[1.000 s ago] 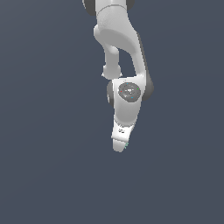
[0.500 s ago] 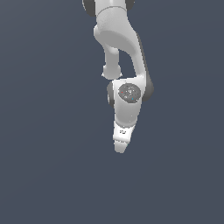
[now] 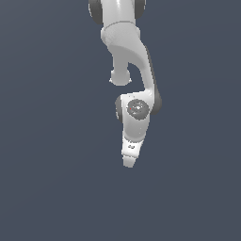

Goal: Pick up the object and move it to a goal position.

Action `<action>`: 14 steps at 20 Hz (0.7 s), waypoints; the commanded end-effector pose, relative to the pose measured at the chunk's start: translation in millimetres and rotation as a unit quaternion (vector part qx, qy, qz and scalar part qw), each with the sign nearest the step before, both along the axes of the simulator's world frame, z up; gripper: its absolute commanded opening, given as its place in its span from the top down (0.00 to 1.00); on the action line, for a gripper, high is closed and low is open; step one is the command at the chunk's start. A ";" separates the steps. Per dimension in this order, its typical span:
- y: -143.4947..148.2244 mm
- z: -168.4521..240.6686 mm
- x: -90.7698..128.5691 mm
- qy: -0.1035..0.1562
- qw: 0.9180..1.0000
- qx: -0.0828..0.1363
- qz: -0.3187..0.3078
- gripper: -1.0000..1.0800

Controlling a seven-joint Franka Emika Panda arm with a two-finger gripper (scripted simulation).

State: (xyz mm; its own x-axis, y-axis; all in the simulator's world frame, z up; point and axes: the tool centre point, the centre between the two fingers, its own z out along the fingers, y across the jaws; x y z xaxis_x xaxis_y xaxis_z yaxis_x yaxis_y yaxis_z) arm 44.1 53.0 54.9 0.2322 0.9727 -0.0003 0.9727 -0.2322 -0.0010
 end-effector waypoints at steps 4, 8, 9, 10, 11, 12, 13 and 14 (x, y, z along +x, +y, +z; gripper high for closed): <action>0.3 -11.9 1.2 0.000 1.000 0.000 0.001 0.04; -0.1 -11.7 1.4 -0.001 1.000 0.000 0.000 1.00; -0.1 -11.7 1.4 -0.001 1.000 0.000 0.000 1.00; -0.1 -11.7 1.4 -0.001 1.000 0.000 0.000 1.00; -0.1 -11.7 1.4 -0.001 1.000 0.000 0.000 1.00; -0.1 -11.7 1.4 -0.001 1.000 0.000 0.000 1.00; -0.1 -11.7 1.4 -0.001 1.000 0.000 0.000 1.00; -0.1 -11.7 1.4 -0.001 1.000 0.000 0.000 1.00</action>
State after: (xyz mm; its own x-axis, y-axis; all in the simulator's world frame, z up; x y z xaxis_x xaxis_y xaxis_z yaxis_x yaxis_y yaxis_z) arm 45.6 53.0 43.5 0.2315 0.9728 0.0001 0.9728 -0.2315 0.0004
